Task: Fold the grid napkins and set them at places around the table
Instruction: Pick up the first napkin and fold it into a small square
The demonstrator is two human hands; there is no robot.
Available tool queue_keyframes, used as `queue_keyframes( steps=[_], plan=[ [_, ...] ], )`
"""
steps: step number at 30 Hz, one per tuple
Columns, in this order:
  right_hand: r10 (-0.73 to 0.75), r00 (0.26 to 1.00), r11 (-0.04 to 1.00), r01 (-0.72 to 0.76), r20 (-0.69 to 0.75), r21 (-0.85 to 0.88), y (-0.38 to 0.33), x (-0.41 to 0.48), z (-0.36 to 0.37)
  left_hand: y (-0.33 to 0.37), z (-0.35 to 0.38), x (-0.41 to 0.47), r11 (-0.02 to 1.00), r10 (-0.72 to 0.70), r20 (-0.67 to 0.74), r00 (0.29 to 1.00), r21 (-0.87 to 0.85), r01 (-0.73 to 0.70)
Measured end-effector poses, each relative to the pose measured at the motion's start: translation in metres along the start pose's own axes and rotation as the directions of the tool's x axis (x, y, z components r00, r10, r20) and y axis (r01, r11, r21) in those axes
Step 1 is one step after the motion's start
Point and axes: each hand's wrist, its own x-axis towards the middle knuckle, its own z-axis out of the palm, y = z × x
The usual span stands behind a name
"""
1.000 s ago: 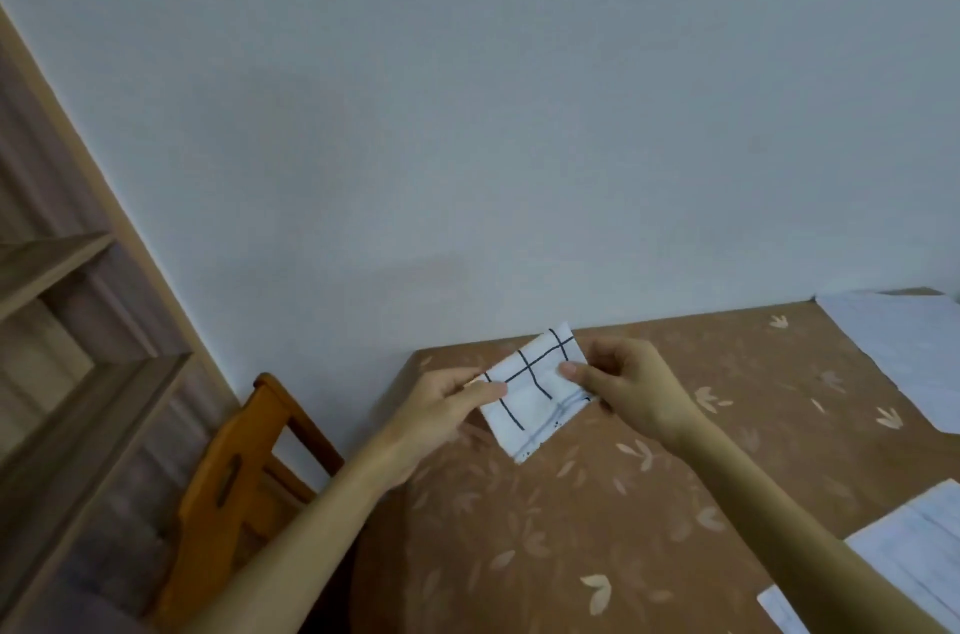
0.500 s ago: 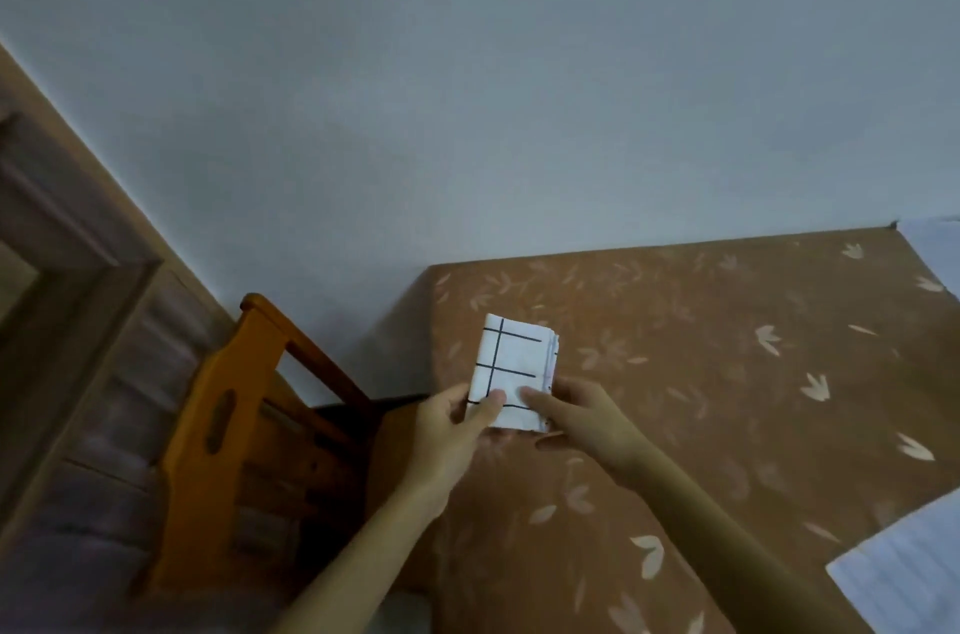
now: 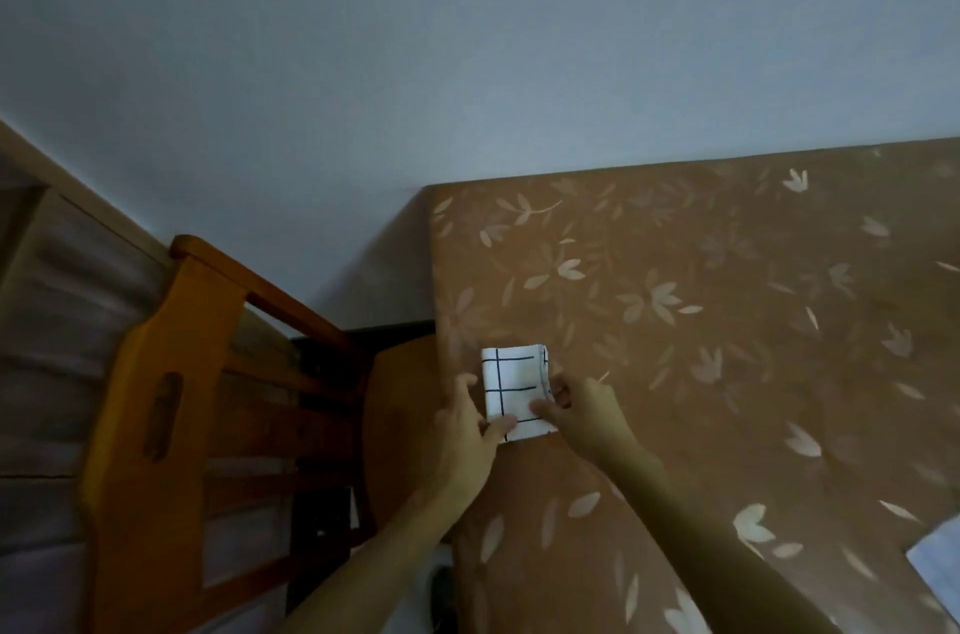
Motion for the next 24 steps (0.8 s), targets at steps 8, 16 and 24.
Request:
queue_keyframes(
  steps=[8,16,24],
  plan=[
    [-0.083,0.956,0.991,0.050,-0.280,-0.122,0.017,0.014,0.032,-0.003,0.020,0.035,0.694,0.369,0.108,0.923,0.628,-0.351],
    [-0.507,0.860,0.778,0.425,-0.062,-0.463,0.033,0.019,0.057,-0.030,0.034,0.052,0.485,0.567,0.281,0.774,0.646,-0.589],
    [-0.276,0.960,0.792,0.206,-0.035,-0.575,0.038,0.026,0.031,-0.025,0.012,0.054,0.564,0.403,0.272,0.874,0.678,-0.471]
  ],
)
